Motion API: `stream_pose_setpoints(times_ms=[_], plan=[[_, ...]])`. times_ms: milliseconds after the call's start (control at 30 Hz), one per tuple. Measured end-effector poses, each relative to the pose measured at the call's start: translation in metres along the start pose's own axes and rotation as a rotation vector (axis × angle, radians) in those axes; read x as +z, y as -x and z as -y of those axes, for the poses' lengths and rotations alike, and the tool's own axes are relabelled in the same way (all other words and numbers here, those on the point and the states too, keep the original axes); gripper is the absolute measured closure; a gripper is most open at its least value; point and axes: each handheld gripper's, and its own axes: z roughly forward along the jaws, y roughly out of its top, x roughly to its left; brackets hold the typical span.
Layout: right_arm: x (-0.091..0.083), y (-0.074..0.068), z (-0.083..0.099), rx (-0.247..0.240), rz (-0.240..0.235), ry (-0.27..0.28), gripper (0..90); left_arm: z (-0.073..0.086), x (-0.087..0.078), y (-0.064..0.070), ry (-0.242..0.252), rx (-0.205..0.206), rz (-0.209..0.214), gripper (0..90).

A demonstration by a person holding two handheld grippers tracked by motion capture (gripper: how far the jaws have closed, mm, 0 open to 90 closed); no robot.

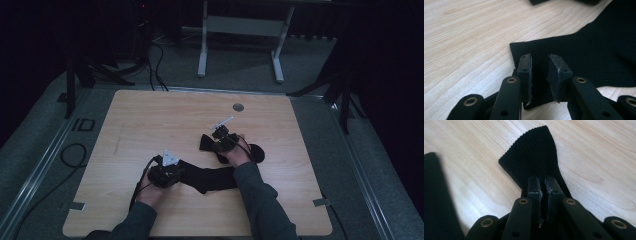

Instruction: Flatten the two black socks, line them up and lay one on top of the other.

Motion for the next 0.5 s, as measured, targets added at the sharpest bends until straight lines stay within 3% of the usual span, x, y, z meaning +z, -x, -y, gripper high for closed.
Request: stream_pose_setpoints(times_ms=[200, 400, 500], plan=[[-0.027, 0.004, 0.011, -0.024, -0.021, 0.027, 84.3, 0.0, 0.0, 0.001, 0.001, 0.003, -0.002, 72.7], [-0.07, 0.01, 0.024, -0.008, -0.044, 0.127, 84.3, 0.0, 0.001, 0.001, -0.006, 0.006, -0.002, 72.7], [-0.086, 0.01, 0.03, -0.01, -0.049, 0.146, 84.2, 0.0, 0.002, 0.002, -0.009, 0.013, 0.0, 72.7]])
